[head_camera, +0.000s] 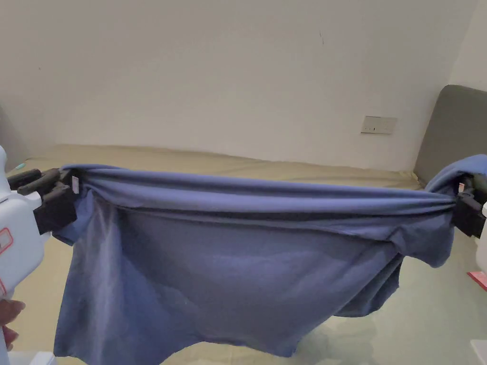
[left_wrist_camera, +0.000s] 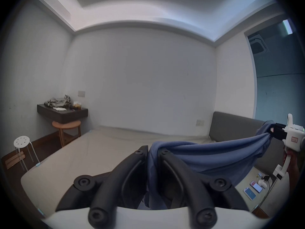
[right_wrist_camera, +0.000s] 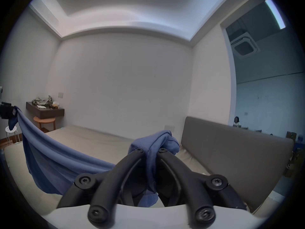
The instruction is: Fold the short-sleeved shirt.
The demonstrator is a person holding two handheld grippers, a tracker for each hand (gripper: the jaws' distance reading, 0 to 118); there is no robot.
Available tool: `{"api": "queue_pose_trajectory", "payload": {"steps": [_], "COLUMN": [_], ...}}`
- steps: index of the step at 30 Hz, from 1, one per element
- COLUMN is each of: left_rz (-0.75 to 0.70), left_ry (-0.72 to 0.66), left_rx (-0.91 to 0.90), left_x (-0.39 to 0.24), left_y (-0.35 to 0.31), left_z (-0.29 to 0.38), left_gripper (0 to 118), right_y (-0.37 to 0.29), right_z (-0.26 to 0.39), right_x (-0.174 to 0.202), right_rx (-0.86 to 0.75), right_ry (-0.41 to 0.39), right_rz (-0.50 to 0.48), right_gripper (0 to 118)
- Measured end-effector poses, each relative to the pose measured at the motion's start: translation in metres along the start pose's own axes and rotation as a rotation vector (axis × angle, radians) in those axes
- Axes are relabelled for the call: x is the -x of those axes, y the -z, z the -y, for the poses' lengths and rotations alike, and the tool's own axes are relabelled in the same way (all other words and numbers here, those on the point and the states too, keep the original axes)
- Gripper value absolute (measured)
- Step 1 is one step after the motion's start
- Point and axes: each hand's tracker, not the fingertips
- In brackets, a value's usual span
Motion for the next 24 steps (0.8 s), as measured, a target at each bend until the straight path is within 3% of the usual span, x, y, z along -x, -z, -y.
{"api": "queue_pose_trajectory", "payload": {"steps": [8, 12, 15, 18, 24], "left_rz": [-0.040, -0.045, -0.057, -0.063, -0.072], "left_ry": [0.021, 0.010, 0.021, 0.012, 0.064], "left_rx": [-0.123, -0.158, -0.175, -0.188, -0.208], "left_x": [0.001, 0.003, 0.004, 0.005, 0.001], "left_y": [-0.023, -0.027, -0.024, -0.014, 0.020], "left_z": [-0.052, -0.072, -0.087, -0.103, -0.129], "left_gripper": [10, 10, 10, 10, 10], "right_y": [-0.030, -0.038, -0.031, -0.016, 0.022], "right_z": [-0.056, -0.076, -0.094, -0.107, -0.128], "right_x": [0.011, 0.022, 0.025, 0.023, 0.028], "right_rx": [-0.109, -0.192, -0.168, -0.148, -0.158], "right_ry": [-0.006, -0.077, -0.067, 0.007, -0.018], "right_rz": [0.024, 0.086, 0.066, 0.028, 0.045], "right_gripper": [11, 11, 11, 11, 11]}}
